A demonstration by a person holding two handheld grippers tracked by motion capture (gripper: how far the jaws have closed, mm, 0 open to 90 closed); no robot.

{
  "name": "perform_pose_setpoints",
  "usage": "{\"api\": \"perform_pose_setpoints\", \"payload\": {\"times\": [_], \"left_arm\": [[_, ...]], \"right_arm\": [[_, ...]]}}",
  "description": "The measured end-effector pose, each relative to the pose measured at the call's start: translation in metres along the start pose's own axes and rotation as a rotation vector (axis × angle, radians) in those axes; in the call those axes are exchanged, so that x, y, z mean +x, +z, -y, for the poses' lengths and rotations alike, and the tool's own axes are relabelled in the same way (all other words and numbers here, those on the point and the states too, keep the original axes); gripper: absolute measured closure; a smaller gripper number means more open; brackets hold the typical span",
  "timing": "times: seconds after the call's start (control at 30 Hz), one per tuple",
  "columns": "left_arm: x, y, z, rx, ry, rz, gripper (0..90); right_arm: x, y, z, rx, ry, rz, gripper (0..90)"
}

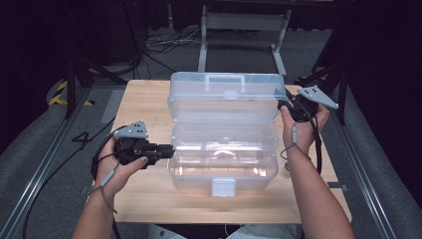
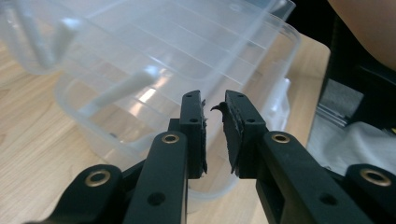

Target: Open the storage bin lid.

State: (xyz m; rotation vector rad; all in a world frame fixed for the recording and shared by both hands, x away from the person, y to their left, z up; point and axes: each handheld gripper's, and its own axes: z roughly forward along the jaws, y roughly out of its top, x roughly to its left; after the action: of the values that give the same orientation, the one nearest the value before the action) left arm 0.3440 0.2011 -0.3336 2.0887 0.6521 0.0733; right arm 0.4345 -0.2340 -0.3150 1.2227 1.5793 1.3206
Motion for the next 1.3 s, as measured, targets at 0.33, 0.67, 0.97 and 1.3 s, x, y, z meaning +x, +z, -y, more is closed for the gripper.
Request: {"api": "perform_pose_setpoints", "payload": {"times": [0.33, 0.67, 0.97, 1.3], "left_arm": [[-0.005, 0.019, 0.008, 0.082, 0.066, 0.079, 77.9], [-0.004, 0.038, 0.011, 0.138, 0.068, 0.094, 76.7], [-0.005, 0.051, 0.014, 0.176, 0.079, 0.102, 76.1], [-0.007, 0.06, 0.016, 0.218, 0.098, 0.121, 76.6]], "right_arm": [[-0.003, 0.008, -0.005, 0.001, 0.011, 0.0, 76.0], [-0.002, 0.014, -0.011, 0.019, -0.05, 0.037, 80.7], [-0.005, 0.02, -0.013, 0.027, -0.042, 0.028, 80.5], [-0.009, 0.025, -0.014, 0.036, -0.034, 0.012, 79.6]]}}
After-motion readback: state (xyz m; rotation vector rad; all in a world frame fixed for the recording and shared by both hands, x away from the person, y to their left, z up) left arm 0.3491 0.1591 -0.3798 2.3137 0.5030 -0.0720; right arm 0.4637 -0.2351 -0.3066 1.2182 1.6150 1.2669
